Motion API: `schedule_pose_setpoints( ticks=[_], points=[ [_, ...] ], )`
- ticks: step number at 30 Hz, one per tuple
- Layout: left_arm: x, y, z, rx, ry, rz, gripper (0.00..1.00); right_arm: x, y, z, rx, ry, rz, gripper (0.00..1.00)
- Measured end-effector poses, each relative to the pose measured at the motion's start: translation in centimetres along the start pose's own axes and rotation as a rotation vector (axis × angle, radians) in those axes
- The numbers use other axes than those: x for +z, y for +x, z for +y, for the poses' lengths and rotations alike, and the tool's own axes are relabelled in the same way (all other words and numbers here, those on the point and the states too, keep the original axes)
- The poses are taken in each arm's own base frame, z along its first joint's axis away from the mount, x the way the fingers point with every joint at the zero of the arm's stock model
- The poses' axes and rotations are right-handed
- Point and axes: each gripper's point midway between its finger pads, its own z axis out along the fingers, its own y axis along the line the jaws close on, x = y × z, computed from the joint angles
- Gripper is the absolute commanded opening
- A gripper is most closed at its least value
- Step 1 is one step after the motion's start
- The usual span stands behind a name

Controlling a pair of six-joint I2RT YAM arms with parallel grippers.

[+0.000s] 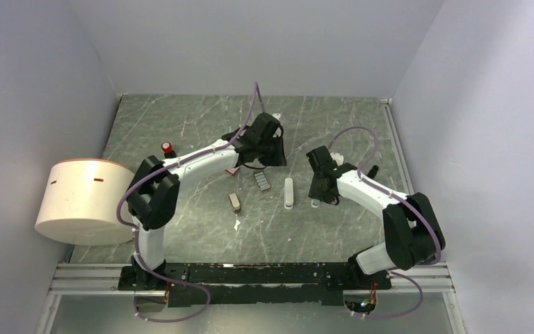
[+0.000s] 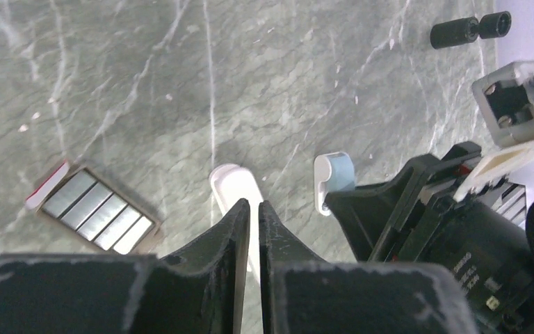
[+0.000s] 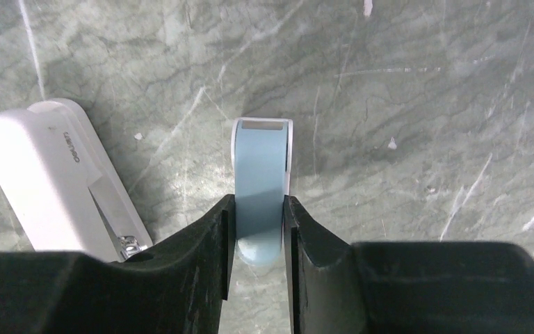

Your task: Load the staples into the stapler

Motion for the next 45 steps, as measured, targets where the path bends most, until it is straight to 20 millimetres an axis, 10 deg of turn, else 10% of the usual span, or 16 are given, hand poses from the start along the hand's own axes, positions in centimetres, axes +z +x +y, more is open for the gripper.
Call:
schedule_pose_setpoints(
  ticks=[13,18,20,38,45],
  points=[
    [-5.8,-1.5,4.2,0.039,-0.135,-0.090,0.37,-1.7,-1.7,-0.7,0.009,0.038,-0.053,0.72],
    [-9.6,-2.4,5.5,0.062,-0.201,-0.153,0.79,-4.9,-4.1,-0.1,0.023,-0.026,-0.150,1.00],
    [-12.0,-2.7,5.5,0.081,-0.207,-0.194,0.97,-6.6,-5.1,-0.1,0.030,-0.048,-0.200,1.00],
    [-43.2,-6.0,7.9,0.080,-0.370,-0.754,0.97,-28.4,-12.9,-9.1,0.298,-0.061,-0.816,1.00],
    [-50.6,-4.3,8.6,0.048,-0.335,-0.872,0.98,-34.6,-14.3,-11.2,0.316,-0.074,-0.951,1.00]
  ],
)
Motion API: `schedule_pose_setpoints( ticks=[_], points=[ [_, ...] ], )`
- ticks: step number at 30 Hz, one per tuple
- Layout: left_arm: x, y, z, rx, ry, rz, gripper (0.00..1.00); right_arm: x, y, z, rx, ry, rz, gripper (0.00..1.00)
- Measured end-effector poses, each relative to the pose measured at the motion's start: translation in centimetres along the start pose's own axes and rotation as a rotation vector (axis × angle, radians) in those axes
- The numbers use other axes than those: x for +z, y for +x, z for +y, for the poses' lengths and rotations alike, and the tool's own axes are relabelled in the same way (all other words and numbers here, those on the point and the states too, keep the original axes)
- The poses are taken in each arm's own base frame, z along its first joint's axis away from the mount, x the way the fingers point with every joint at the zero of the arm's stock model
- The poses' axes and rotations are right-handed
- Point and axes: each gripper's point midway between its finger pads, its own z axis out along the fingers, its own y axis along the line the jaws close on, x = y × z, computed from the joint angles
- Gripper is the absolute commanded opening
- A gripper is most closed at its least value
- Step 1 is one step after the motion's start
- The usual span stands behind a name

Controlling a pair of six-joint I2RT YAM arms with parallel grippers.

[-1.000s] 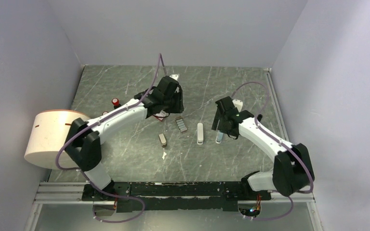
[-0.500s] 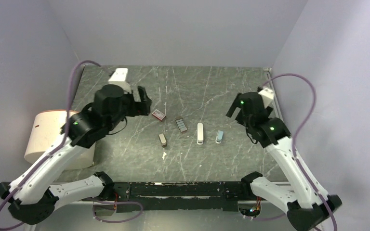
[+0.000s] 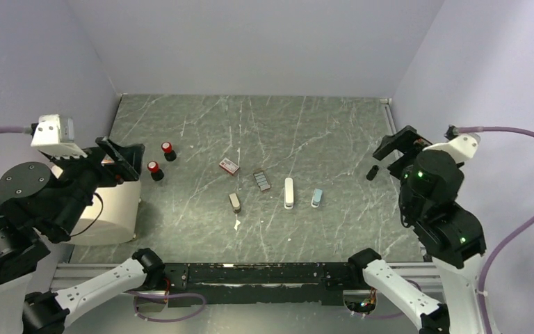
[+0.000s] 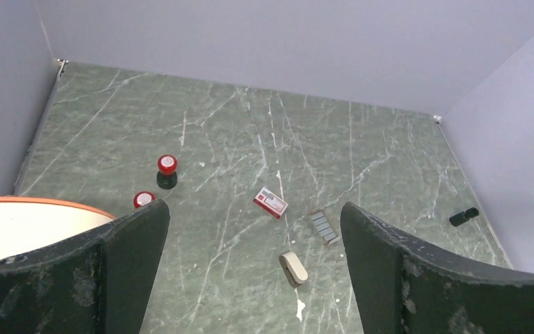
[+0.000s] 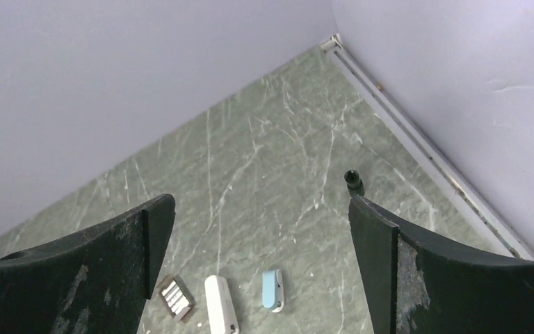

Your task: Load the staples into the stapler

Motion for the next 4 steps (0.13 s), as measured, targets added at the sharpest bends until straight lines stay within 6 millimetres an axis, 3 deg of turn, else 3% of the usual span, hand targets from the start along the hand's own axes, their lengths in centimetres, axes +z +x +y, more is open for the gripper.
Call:
schedule_pose_setpoints(
  ticks=[4],
  points=[
    [-0.54,0.28,0.49,0.011,-0.006,0.017,0.98,-1.11,-1.36,-0.54,0.006,-0.021,-0.036,1.00]
  ],
)
